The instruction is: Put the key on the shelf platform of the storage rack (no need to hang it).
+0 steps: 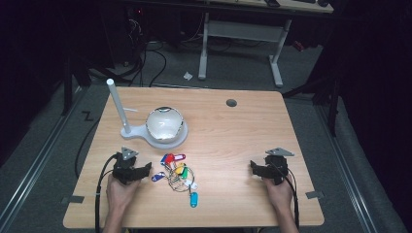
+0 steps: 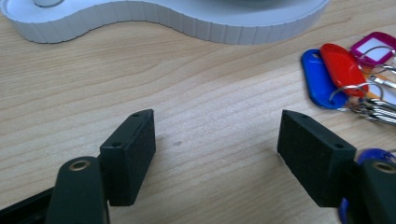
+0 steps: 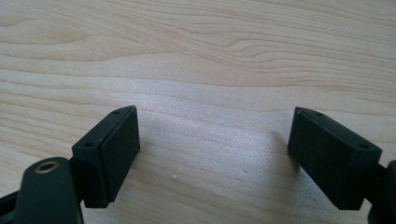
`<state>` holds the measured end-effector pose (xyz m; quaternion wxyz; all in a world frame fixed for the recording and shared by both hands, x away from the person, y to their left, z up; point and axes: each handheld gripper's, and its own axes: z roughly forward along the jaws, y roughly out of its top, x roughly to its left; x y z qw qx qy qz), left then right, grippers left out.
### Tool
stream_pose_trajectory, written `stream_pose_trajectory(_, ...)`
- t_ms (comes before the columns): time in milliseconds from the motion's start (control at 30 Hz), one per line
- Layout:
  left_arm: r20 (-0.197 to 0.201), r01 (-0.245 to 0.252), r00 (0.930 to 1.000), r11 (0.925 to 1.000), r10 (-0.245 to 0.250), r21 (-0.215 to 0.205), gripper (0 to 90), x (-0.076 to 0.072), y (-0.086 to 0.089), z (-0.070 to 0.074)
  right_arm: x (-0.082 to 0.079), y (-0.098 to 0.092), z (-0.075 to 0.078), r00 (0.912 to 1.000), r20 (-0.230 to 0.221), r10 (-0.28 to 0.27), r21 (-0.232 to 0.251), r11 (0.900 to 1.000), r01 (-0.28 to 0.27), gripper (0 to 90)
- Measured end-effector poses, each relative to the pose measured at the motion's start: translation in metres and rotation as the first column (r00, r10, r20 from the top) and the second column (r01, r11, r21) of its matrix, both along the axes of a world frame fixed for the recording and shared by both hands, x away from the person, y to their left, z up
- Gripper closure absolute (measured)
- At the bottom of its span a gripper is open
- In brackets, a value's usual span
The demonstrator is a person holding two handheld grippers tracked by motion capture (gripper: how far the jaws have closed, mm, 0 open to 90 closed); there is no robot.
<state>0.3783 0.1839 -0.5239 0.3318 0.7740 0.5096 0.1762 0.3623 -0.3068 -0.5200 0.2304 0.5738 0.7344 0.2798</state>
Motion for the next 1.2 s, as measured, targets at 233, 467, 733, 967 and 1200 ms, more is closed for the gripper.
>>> stream_pose_trajectory(233,0.035,0.011,0.9993,0.9979,-0.009,-0.063,28.3,-0.013,0.001,0.015,0.0,0.0,0.0,1.0,0.002,0.0,0.0,1.0,0.0,16.9)
stream_pose_trajectory(467,0.055,0.062,0.9968,0.9955,-0.058,-0.072,29.1,-0.024,-0.013,0.028,0.0,0.0,0.0,1.0,0.002,0.0,0.001,1.0,0.0,17.0)
stream_pose_trajectory(733,0.032,0.138,0.9902,0.9875,-0.136,-0.076,29.1,-0.029,-0.04,0.034,0.0,0.0,0.0,1.0,0.002,0.0,0.001,1.0,0.0,17.0)
stream_pose_trajectory(967,0.016,0.176,0.9844,0.9817,-0.175,-0.072,29.1,-0.028,-0.059,0.031,0.0,0.0,0.0,1.0,0.002,0.0,0.002,1.0,0.0,17.0)
stream_pose_trajectory(1200,0.003,0.205,0.9788,0.9783,-0.205,-0.03,30.1,-0.026,-0.073,0.027,0.0,0.0,0.0,1.0,0.001,0.0,0.002,1.0,0.0,17.0)
